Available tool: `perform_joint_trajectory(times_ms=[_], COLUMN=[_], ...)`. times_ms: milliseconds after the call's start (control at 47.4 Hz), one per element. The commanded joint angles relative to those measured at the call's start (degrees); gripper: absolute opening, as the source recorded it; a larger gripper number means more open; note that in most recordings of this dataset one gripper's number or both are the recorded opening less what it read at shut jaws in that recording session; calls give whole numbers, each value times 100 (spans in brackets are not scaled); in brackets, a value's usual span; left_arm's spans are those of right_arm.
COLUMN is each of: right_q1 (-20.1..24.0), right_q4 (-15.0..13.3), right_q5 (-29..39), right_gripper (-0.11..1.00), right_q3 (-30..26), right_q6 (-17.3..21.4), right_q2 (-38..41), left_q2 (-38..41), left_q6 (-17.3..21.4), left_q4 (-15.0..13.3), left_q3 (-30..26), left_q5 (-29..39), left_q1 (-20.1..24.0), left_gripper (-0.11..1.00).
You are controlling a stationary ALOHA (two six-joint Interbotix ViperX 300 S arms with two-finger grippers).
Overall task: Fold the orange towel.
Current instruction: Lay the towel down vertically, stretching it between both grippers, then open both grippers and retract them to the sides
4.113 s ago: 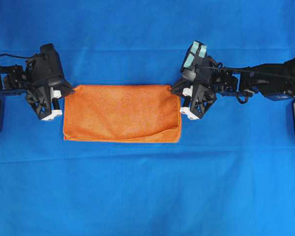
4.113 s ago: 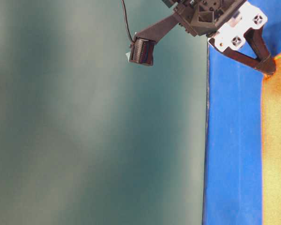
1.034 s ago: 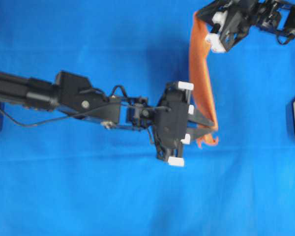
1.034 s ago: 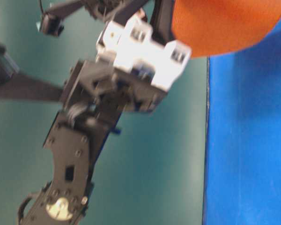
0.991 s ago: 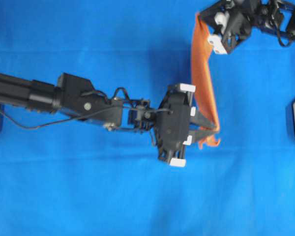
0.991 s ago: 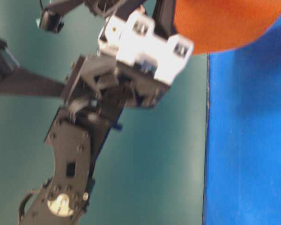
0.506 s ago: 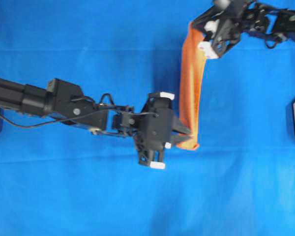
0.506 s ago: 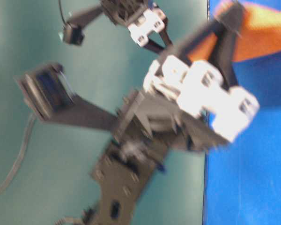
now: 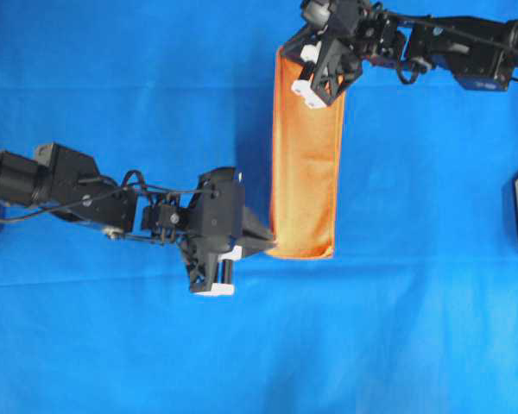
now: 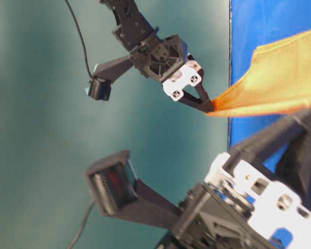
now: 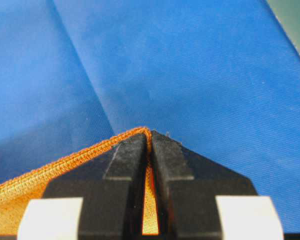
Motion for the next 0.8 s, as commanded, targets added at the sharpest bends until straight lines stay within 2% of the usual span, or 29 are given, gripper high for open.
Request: perform_joint_trajectory(times_ms=[0,337,527,548,717,780], right_q1=[-79,70,105,105,105,97], right_q4=[-9,-9,-9,-9,-88,-114], right_q5=[-97,-62,-62,-62,35,53], right_gripper=[3,3,5,7,55,57], right_q3=[-158,-70,-35,-35,-18,-18], right_q6=[-18,-9,-9,-9,-35,-44], right_q2=[-79,44,53,53,44,35], left_q2=[-185,-26,-9,-9,-26,-53], left_q6=[-18,-18,-18,-18,-18,-9], left_q4=[18,26,18,26,26,26], left_q3=[0,-53,-53,-62,-53,-53], left_q5=[-62,-62,-62,-62,-62,-44], left_q1=[-264,-105,-62,-62,-62,-62], left_gripper=[3,5,27,30,44,44])
